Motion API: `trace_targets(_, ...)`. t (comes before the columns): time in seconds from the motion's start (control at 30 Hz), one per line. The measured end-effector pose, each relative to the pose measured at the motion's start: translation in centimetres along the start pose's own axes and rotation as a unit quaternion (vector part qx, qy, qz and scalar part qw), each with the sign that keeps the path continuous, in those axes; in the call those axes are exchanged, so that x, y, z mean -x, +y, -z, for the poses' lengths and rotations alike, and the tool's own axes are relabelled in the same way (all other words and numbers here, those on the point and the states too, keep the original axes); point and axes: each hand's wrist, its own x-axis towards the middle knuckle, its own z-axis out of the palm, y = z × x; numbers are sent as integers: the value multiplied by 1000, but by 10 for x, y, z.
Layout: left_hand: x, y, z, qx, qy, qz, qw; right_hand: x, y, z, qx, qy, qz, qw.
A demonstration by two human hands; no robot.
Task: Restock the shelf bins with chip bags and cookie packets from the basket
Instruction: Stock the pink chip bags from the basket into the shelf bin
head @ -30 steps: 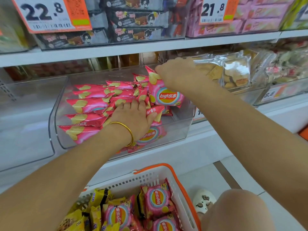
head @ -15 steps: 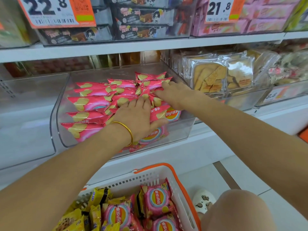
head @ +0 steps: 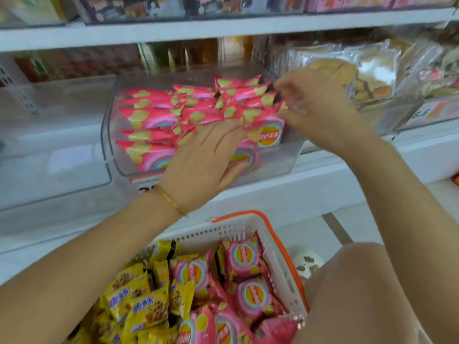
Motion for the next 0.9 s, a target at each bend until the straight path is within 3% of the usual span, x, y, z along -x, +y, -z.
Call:
trace_targets(0.07, 44, 4, -1, 11, 33, -31, 999, 44, -33, -3, -85, 2, 39, 996)
trace_targets(0.13, 88, 1, -10, 20, -21, -28, 999, 72, -54, -42, -101, -144, 57, 983)
trace_targets(0.23, 139, -8, -28, 38, -162, 29, 986, 92, -70, -128, -31, -410, 50, 910)
trace_targets(0.33, 171, -15, -38, 84, -216, 105, 967, 108, -74, -217, 1, -507, 26, 862)
trace_targets(0.53, 198, -22, -48, 152, -208, 224, 940, 134, -88, -301, 65, -525, 64, 846)
trace_targets(0.67, 197, -25, -50, 167, -207, 263, 927, 124, -84, -298, 78, -556, -1, 828)
trace_targets(0.9, 176, -7, -49, 268, -197, 374, 866, 117, -48, -210, 19, -433, -143, 889)
